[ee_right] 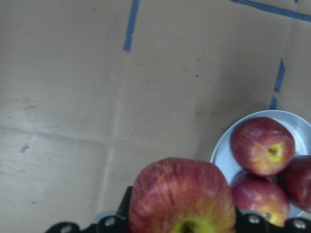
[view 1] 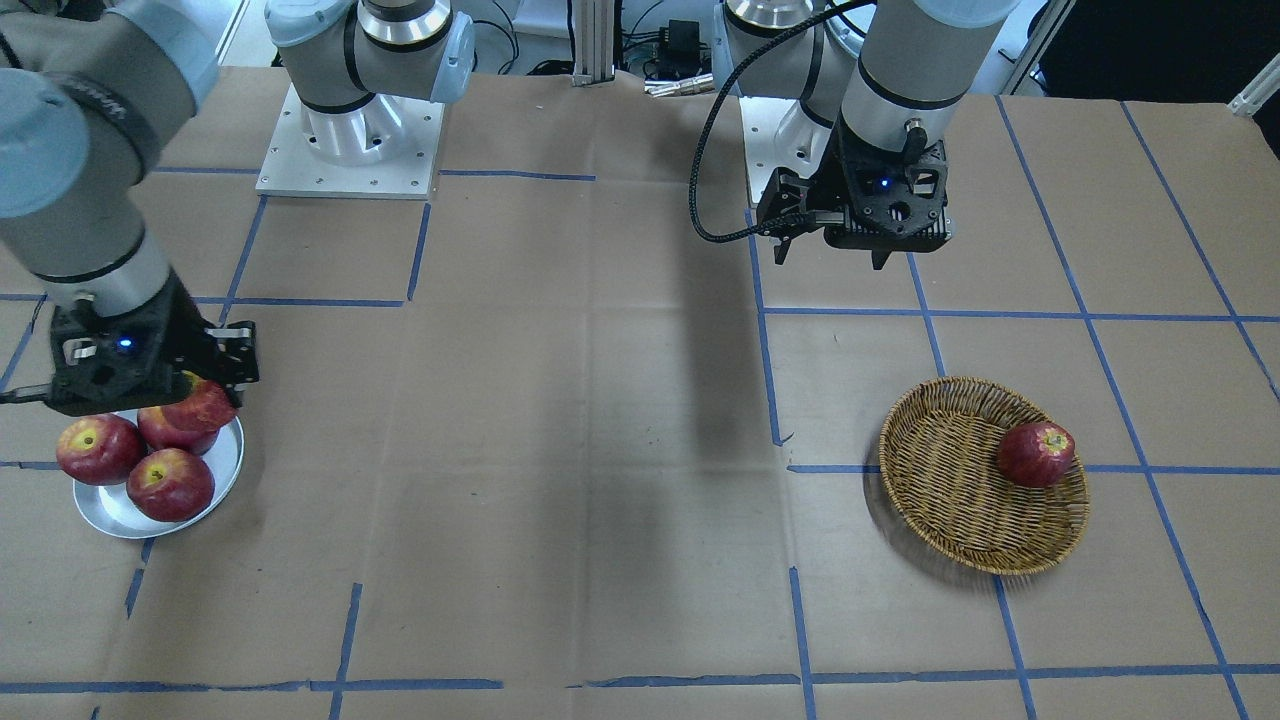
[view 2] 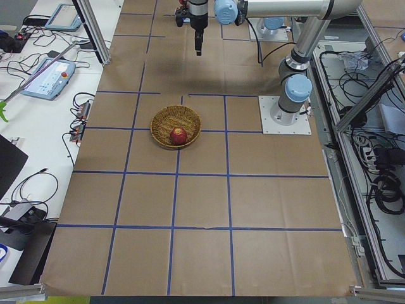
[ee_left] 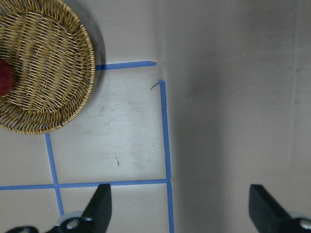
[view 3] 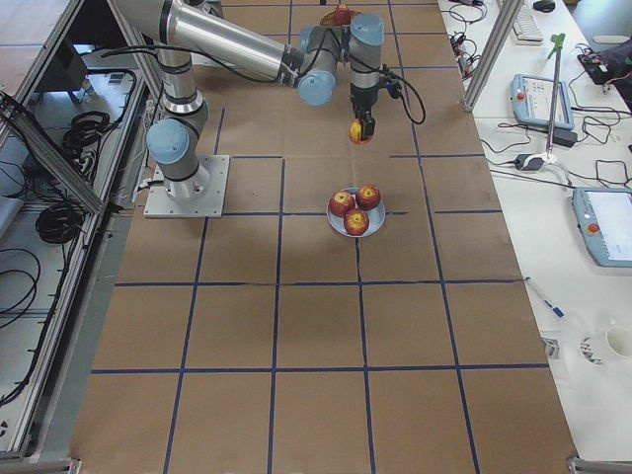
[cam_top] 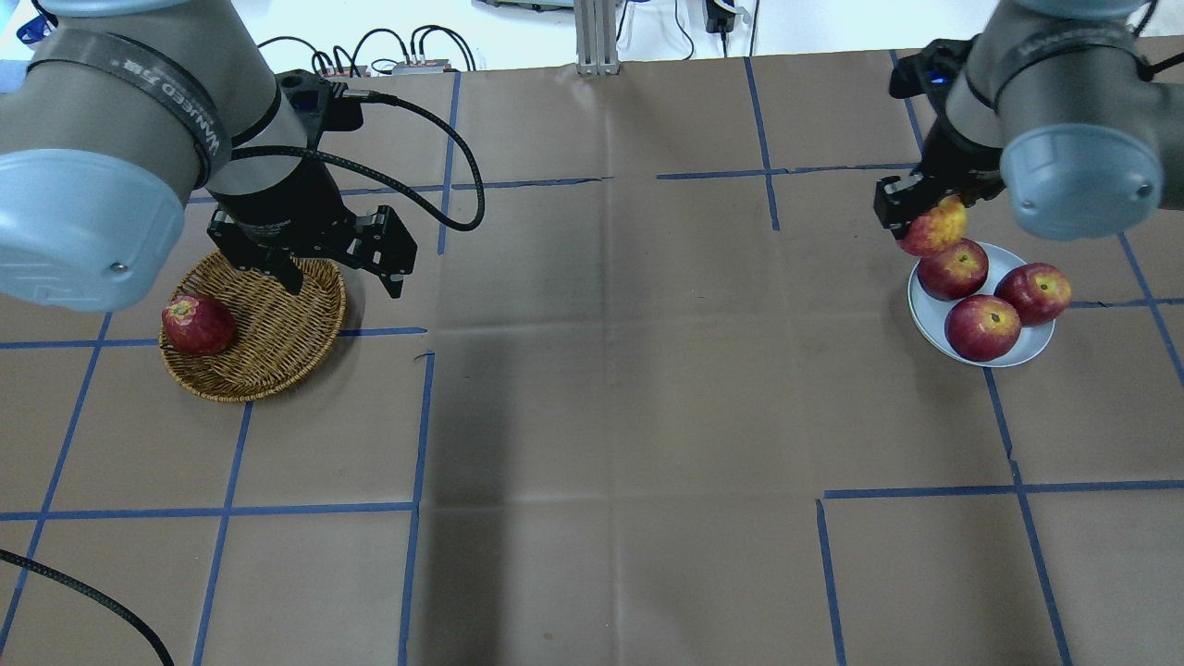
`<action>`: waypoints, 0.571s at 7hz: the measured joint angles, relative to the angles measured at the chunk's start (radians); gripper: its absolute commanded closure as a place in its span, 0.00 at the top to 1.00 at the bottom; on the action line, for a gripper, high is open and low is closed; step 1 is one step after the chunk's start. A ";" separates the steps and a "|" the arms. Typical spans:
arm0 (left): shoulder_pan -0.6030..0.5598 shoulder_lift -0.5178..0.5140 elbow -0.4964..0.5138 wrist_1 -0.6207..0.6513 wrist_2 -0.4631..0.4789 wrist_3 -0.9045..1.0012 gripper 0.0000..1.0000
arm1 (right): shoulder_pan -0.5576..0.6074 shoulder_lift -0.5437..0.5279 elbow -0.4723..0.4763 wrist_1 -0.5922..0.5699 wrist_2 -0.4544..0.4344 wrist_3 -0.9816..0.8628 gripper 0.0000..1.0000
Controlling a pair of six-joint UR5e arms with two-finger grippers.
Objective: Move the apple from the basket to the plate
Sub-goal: 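Carry the apple with the right gripper over the white plate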
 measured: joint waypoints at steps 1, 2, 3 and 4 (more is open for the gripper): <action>0.000 0.000 -0.001 0.001 0.000 0.000 0.99 | -0.097 0.006 0.006 -0.009 0.039 -0.129 0.32; 0.000 0.001 -0.002 0.002 -0.001 0.000 0.99 | -0.163 0.022 0.008 -0.033 0.065 -0.223 0.32; 0.001 0.002 -0.002 0.002 -0.001 0.001 0.99 | -0.195 0.057 0.009 -0.083 0.076 -0.280 0.32; 0.001 0.002 -0.002 0.002 -0.001 0.001 0.99 | -0.207 0.101 0.011 -0.140 0.080 -0.313 0.32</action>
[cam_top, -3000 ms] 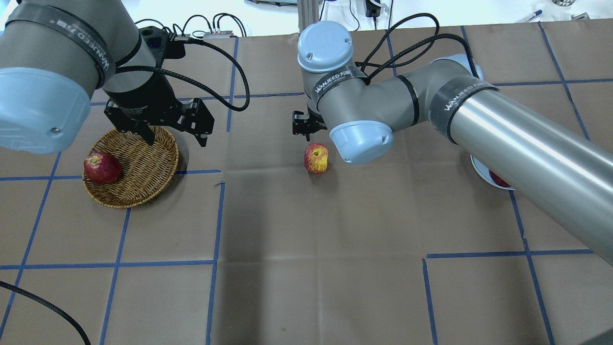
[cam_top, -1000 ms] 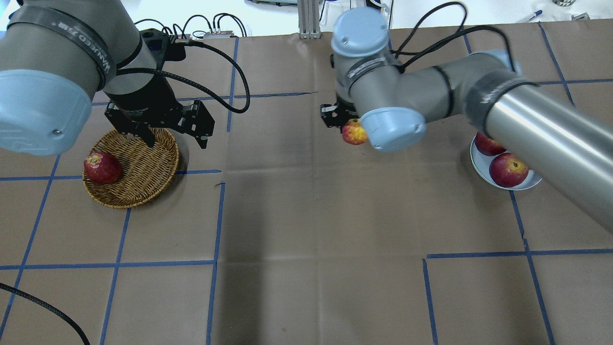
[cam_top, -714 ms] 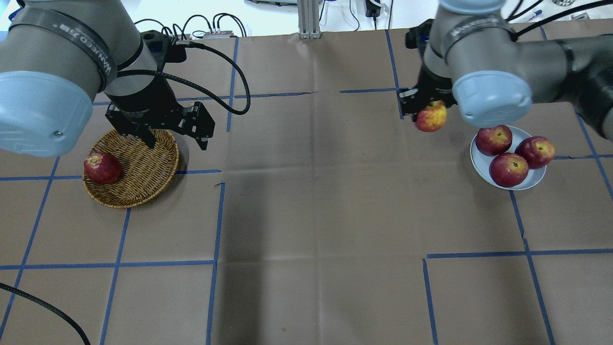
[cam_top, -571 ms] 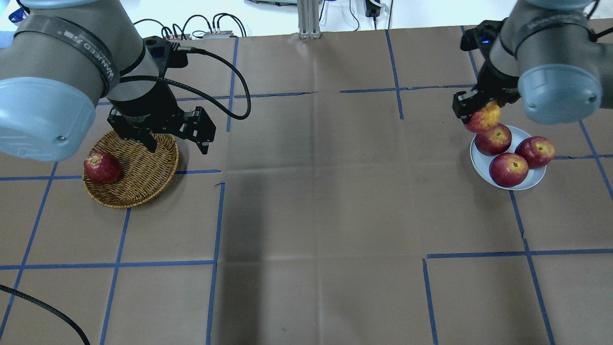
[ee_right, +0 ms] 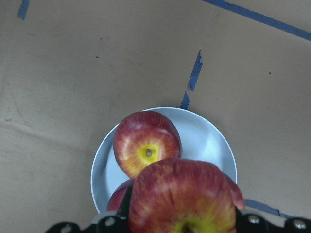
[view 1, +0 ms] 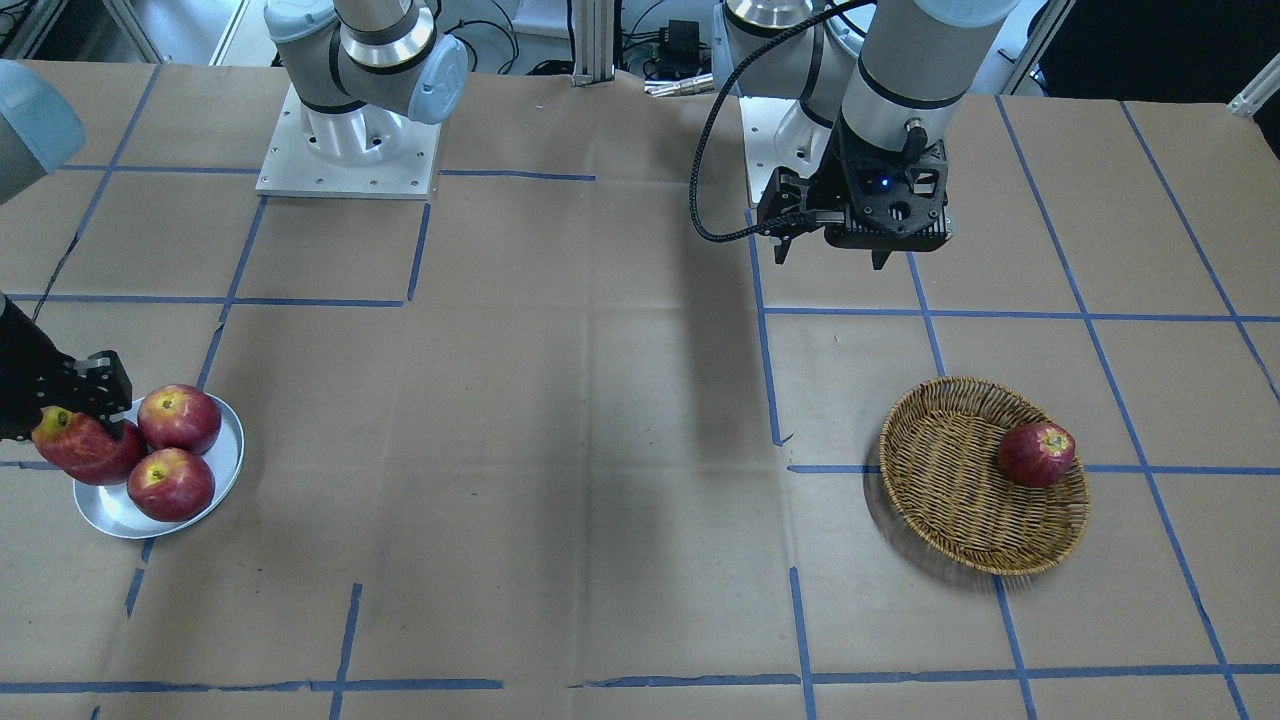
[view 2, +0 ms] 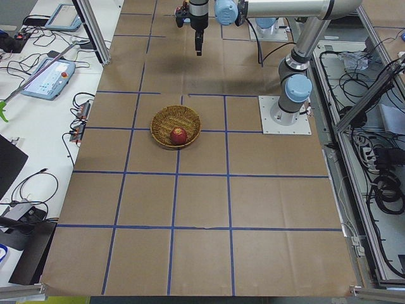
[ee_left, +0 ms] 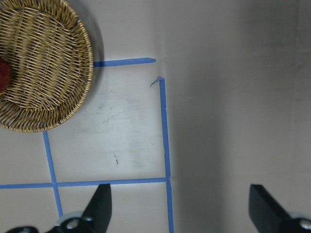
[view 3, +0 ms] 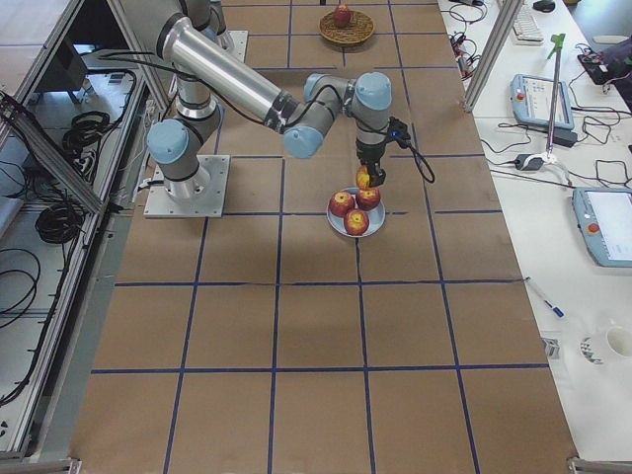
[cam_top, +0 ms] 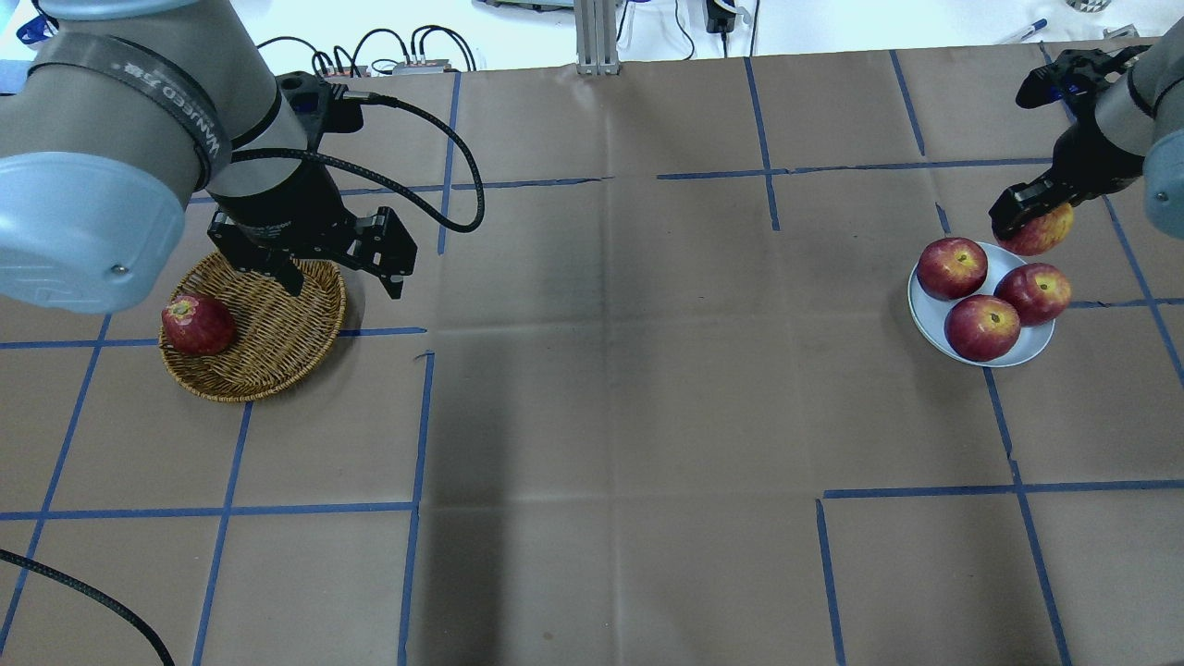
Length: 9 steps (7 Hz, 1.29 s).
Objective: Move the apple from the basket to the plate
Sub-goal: 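Carry the apple with the right gripper over the white plate, then lower the apple onto the plate and open the right gripper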
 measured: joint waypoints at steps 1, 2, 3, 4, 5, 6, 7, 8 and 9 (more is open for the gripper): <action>0.000 0.000 0.000 -0.001 0.000 0.000 0.99 | -0.004 0.028 0.011 -0.032 0.001 -0.012 0.32; 0.000 0.001 0.000 -0.001 0.000 0.000 0.99 | -0.006 0.037 0.029 -0.047 0.001 -0.017 0.32; 0.000 0.003 0.000 -0.001 0.001 0.000 0.99 | -0.009 0.040 0.042 -0.055 0.000 -0.020 0.32; 0.000 0.004 0.000 -0.001 0.001 0.001 0.99 | -0.015 0.041 0.051 -0.059 -0.002 -0.021 0.32; 0.000 0.005 0.000 -0.001 0.001 0.001 0.99 | -0.026 0.042 0.063 -0.060 -0.002 -0.023 0.33; 0.000 0.005 0.000 -0.001 0.000 0.001 0.99 | -0.038 0.041 0.077 -0.061 0.000 -0.025 0.33; 0.000 0.005 0.000 -0.001 0.000 0.000 0.99 | -0.043 0.039 0.084 -0.061 0.001 -0.024 0.33; 0.000 0.006 0.001 -0.002 0.000 0.000 0.99 | -0.044 0.032 0.087 -0.061 0.002 -0.023 0.33; 0.000 0.010 0.000 -0.002 0.000 0.001 0.99 | -0.044 0.023 0.089 -0.060 0.002 -0.021 0.37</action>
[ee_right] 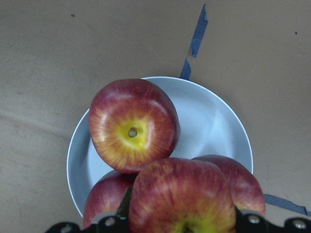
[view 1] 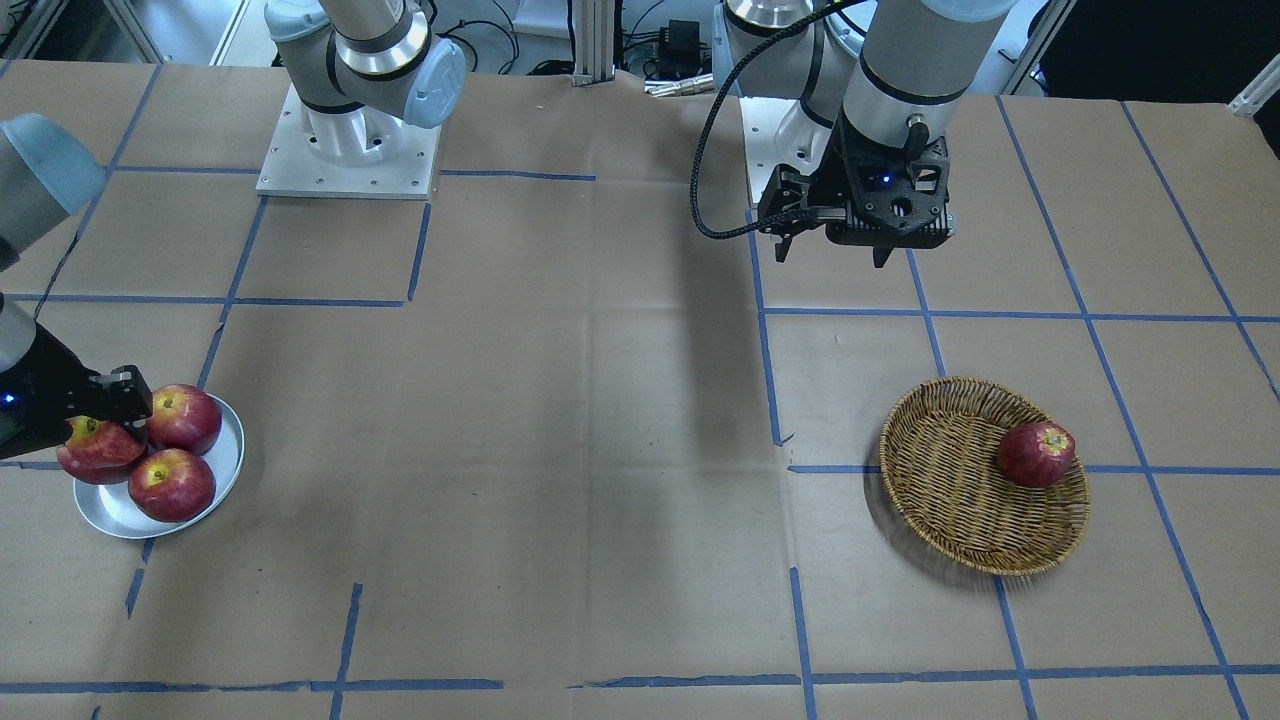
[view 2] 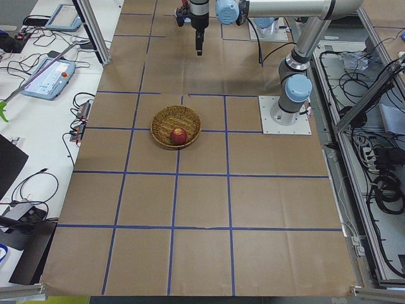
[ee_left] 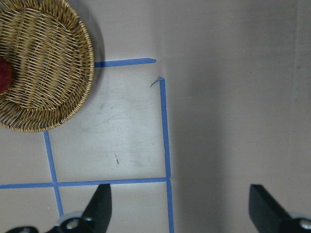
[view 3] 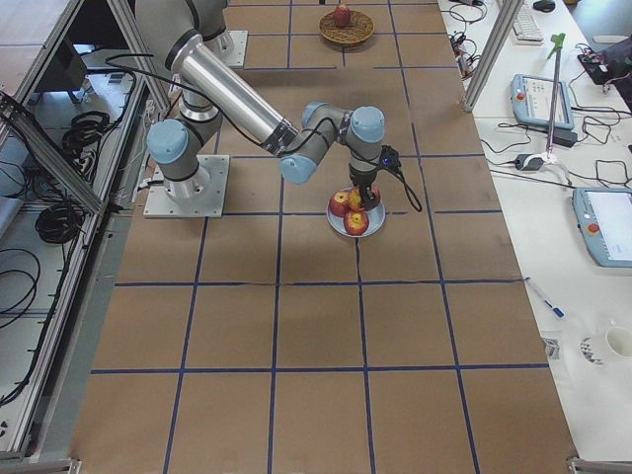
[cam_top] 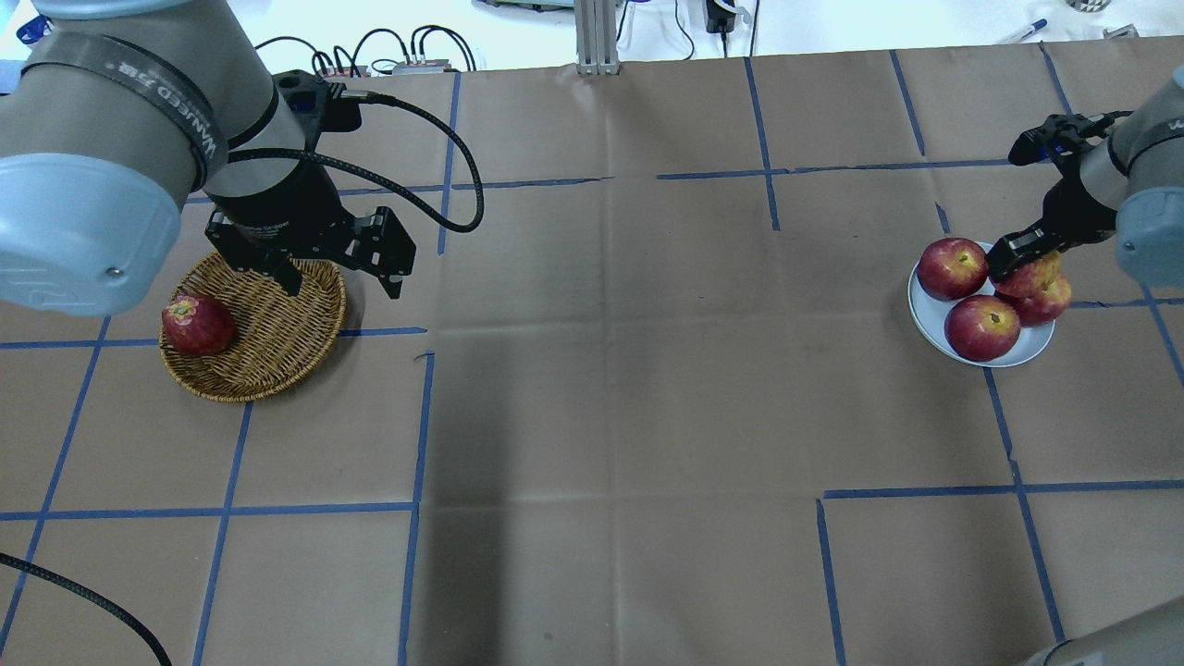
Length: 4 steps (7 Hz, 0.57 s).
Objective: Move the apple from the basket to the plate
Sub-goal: 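Lower the apple onto the plate and open the right gripper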
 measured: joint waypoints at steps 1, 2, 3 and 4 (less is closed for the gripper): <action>0.000 0.004 0.000 0.000 0.000 0.001 0.99 | 0.001 -0.005 0.003 0.002 -0.001 0.002 0.65; 0.000 0.006 0.000 -0.001 0.000 0.001 0.99 | 0.002 -0.009 0.007 0.005 -0.001 0.002 1.00; 0.001 0.007 0.000 -0.001 0.000 0.002 0.99 | 0.002 -0.011 0.012 0.006 -0.001 0.001 1.00; 0.001 0.007 0.000 -0.002 0.000 0.002 0.99 | 0.003 -0.013 0.011 0.007 -0.002 0.000 1.00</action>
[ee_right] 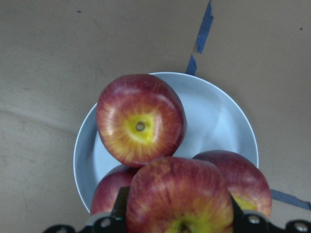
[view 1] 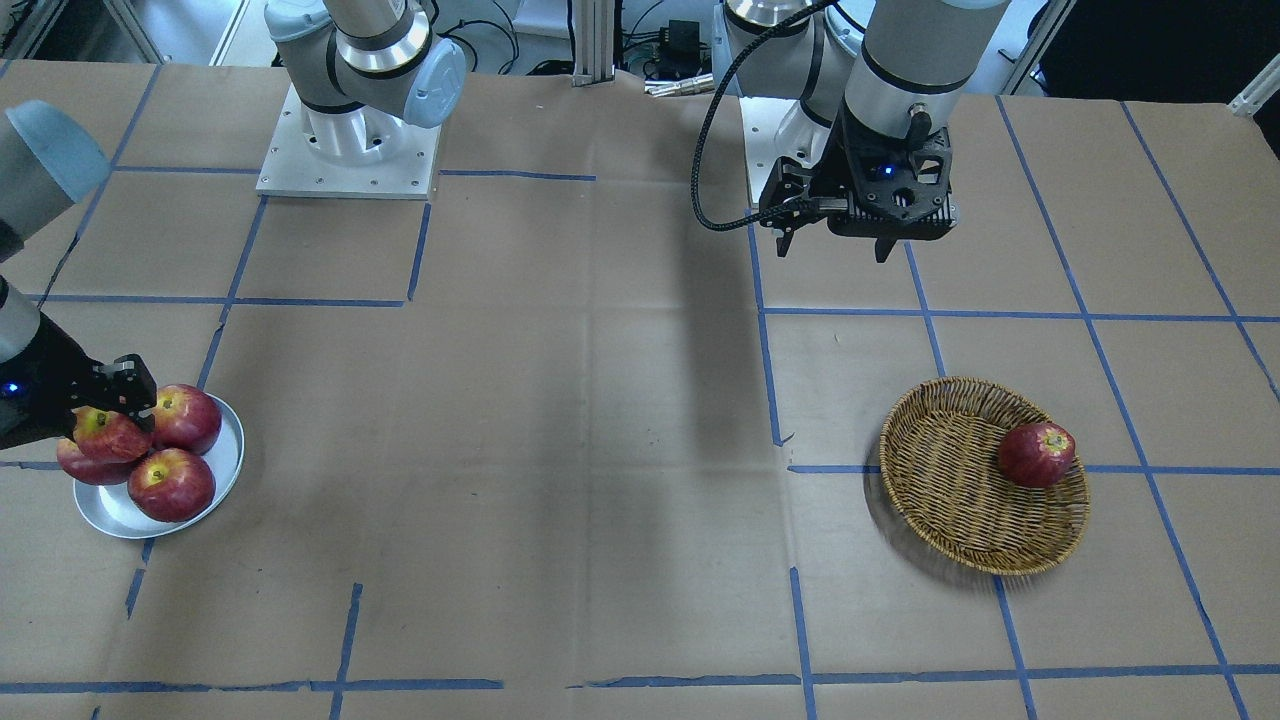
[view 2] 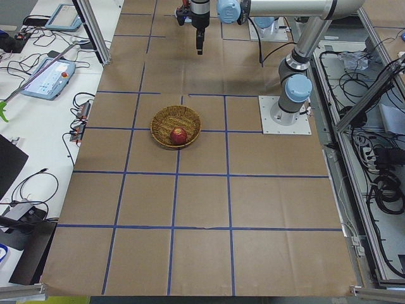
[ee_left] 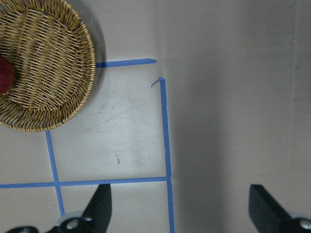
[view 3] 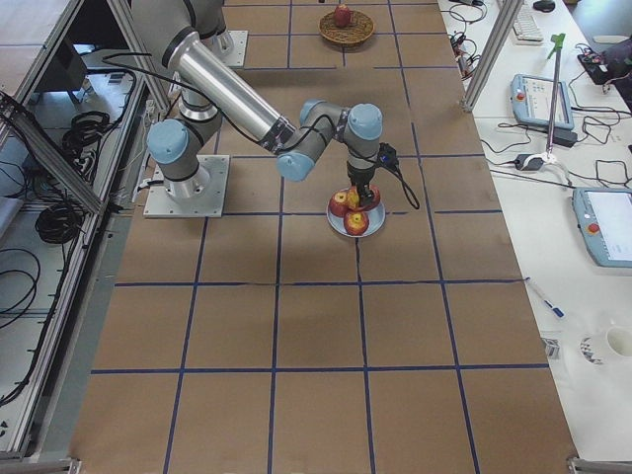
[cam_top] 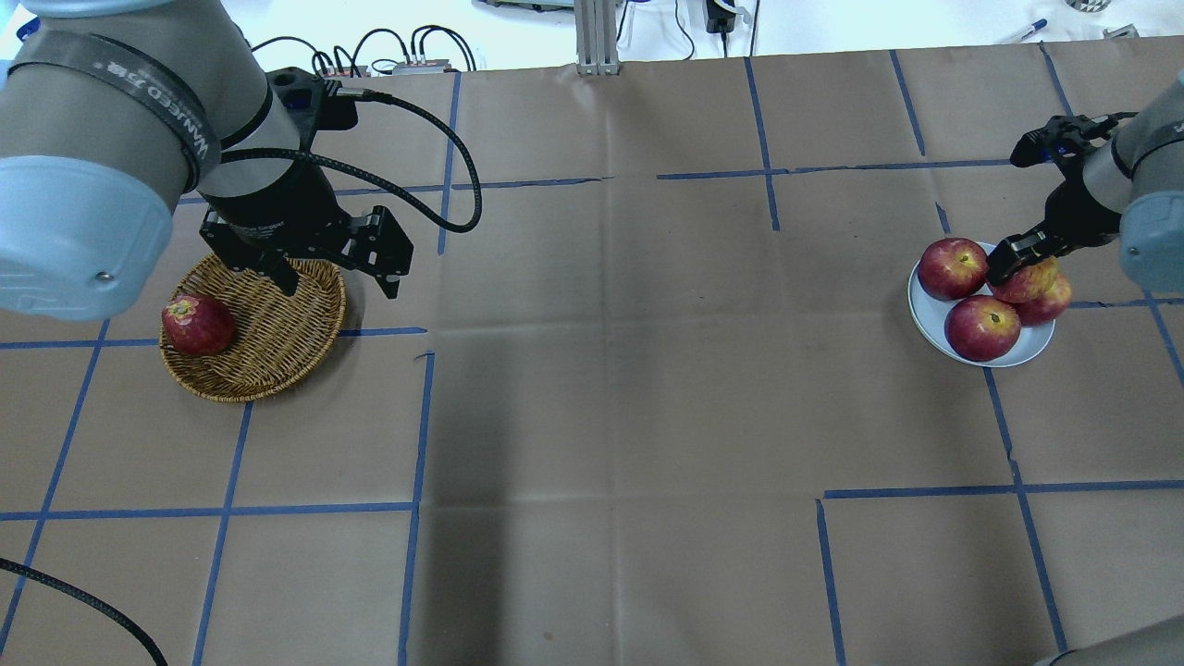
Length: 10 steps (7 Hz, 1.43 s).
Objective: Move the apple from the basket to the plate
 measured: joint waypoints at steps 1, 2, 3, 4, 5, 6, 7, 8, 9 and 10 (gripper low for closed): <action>0.000 0.000 0.000 0.000 0.000 0.000 0.99 | 0.000 -0.002 -0.003 0.000 -0.002 0.000 1.00; 0.000 0.001 0.000 0.000 0.000 0.000 0.99 | 0.001 -0.014 -0.007 0.000 -0.003 0.001 1.00; 0.000 0.001 0.000 0.000 0.000 0.000 0.99 | 0.009 -0.048 -0.011 0.007 -0.003 0.005 1.00; 0.000 0.002 0.000 0.000 0.000 0.000 0.99 | 0.033 -0.102 -0.023 0.037 -0.003 0.021 1.00; 0.000 0.002 0.000 0.000 0.000 0.000 0.99 | 0.071 -0.163 -0.045 0.103 -0.006 0.072 1.00; 0.000 0.002 0.000 0.000 0.000 0.000 0.99 | 0.117 -0.214 -0.072 0.188 -0.011 0.152 1.00; 0.000 0.002 0.000 0.000 0.000 0.000 0.99 | 0.172 -0.255 -0.101 0.279 -0.015 0.250 1.00; 0.000 0.002 0.000 0.000 0.001 0.000 0.99 | 0.232 -0.286 -0.127 0.364 -0.018 0.357 1.00; 0.000 0.003 -0.001 0.000 0.001 0.000 0.99 | 0.298 -0.309 -0.148 0.433 -0.022 0.469 1.00; 0.000 0.003 -0.001 0.000 0.002 0.000 0.99 | 0.370 -0.329 -0.163 0.485 -0.027 0.582 1.00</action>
